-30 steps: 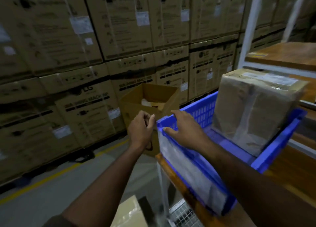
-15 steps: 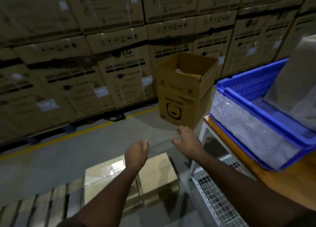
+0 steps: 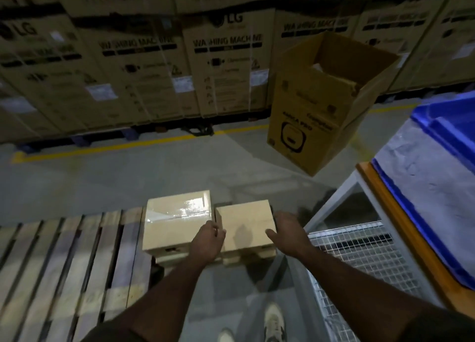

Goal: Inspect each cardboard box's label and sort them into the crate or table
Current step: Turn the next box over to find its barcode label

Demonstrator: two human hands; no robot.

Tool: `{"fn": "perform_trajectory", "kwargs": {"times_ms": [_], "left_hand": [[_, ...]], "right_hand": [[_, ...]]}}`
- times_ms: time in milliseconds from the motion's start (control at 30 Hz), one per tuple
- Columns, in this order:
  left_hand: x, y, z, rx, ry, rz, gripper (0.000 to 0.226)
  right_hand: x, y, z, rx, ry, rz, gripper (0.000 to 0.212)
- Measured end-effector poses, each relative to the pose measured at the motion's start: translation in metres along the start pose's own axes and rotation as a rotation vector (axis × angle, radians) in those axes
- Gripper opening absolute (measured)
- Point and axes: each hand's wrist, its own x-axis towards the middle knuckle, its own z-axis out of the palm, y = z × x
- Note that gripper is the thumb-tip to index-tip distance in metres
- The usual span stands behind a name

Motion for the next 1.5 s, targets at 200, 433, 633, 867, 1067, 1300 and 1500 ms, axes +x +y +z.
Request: {"fn": "perform_trajectory", "kwargs": {"times_ms": [200,433,633,867,1067,1300,1500], "left_hand": [[0.044,-0.028,0.070,-0.128,-0.016,-0.129,0.041],[0.104,-0.097,0.172,-0.080,-0.097,-0.257,0.057],[0.166,-0.140,0.240,-0.263,-0.044,-0.401,0.060],[0.217,-0.171,0.281,-0.468,0.067,-0.612,0.049],[0.223,-0.191,0.304,-0.478,0.194,-0.671,0.057],[0.206,-0.175,0.290,-0.559,0.207,-0.584,0.052],[0.158,-0.096,0.213,-0.677,0.226,-0.422,0.025]], "right_hand": [[0.063,0.052,0.057,0.030,-0.053,0.062,0.049],[0.145,0.114,0.145,0.094,-0.071,0.192,0.052],[0.213,0.169,0.216,0.094,-0.064,0.246,0.055],[0.268,0.212,0.273,0.186,-0.088,0.413,0.063],[0.281,0.228,0.302,0.260,-0.042,0.484,0.066],[0.253,0.231,0.272,0.257,0.089,0.419,0.063],[0.207,0.199,0.184,0.335,0.184,0.474,0.072]]}}
